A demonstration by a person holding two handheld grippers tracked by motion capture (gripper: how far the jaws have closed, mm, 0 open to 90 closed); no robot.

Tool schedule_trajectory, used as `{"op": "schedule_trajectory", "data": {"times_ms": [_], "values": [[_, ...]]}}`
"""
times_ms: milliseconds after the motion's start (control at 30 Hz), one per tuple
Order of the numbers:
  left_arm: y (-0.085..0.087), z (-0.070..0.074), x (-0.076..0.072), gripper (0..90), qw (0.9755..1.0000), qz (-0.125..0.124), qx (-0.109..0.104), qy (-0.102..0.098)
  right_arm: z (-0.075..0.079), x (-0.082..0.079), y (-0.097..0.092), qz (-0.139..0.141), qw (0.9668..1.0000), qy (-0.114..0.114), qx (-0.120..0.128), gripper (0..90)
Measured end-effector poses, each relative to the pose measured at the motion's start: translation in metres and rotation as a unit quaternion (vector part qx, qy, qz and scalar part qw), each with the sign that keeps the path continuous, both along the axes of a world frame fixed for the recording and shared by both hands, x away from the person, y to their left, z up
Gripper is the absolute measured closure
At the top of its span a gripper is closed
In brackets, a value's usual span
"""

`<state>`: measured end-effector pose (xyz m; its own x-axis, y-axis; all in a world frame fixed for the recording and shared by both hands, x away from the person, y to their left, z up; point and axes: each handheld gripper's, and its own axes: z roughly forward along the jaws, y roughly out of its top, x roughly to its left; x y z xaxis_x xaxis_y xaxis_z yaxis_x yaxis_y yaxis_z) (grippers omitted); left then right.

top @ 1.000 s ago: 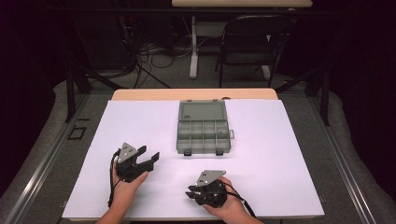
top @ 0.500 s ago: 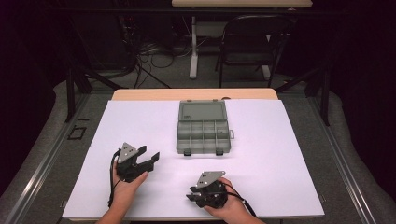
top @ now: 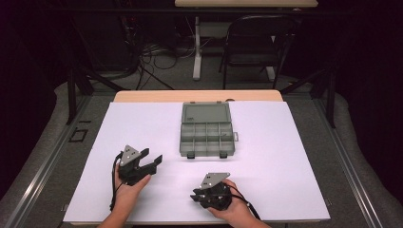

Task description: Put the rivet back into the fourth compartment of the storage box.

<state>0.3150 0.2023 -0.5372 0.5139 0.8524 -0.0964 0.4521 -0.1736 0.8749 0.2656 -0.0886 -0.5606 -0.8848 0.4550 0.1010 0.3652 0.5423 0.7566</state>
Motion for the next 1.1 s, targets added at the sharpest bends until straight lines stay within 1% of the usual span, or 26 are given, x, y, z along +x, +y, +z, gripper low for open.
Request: {"op": "schedule_trajectory", "data": {"times_ms": [167,200,233,367,533,767,833,867,900,967,1000,1100], "values": [[0.0,0.0,0.0,37.4,1.0,0.0,0.0,0.0,0.003,0.002,-0.003,-0.006,1.0,-0.002,0.005,75.3],[0.0,0.0,0.0,37.4,1.0,0.0,0.0,0.0,0.003,0.002,-0.003,-0.01,0.9999,-0.005,0.009,75.3],[0.0,0.0,0.0,37.4,1.0,0.0,-0.001,0.0,0.005,0.003,-0.004,-0.009,0.9999,-0.002,0.006,75.3],[0.0,0.0,0.0,37.4,1.0,-0.001,0.0,0.0,0.008,0.005,-0.006,-0.013,0.9998,-0.007,0.011,75.3],[0.0,0.0,0.0,37.4,1.0,-0.001,0.001,0.0,0.013,0.009,-0.012,-0.026,0.9994,-0.012,0.021,75.3],[-0.001,0.0,0.0,37.4,1.0,0.0,0.0,0.0,0.021,0.016,-0.023,-0.048,0.9983,-0.018,0.029,75.3],[0.0,0.0,0.001,37.4,1.0,0.0,0.001,0.001,0.022,0.018,-0.026,-0.055,0.9976,-0.021,0.037,75.3],[0.0,-0.001,0.001,37.4,1.0,0.0,0.001,0.001,0.023,0.019,-0.028,-0.056,0.9977,-0.02,0.033,75.4],[0.0,-0.001,0.001,37.4,1.0,0.0,0.002,0.0,0.023,0.02,-0.029,-0.061,0.9971,-0.023,0.039,75.3],[0.0,-0.001,0.001,37.4,1.0,0.0,0.002,0.0,0.026,0.021,-0.032,-0.062,0.9973,-0.019,0.033,75.4],[0.0,-0.001,0.001,37.4,1.0,0.0,0.001,0.0,0.026,0.022,-0.033,-0.067,0.9968,-0.023,0.037,75.4],[0.0,-0.001,0.001,37.4,1.0,0.0,0.002,0.001,0.028,0.025,-0.038,-0.074,0.9963,-0.021,0.038,75.4]]}}
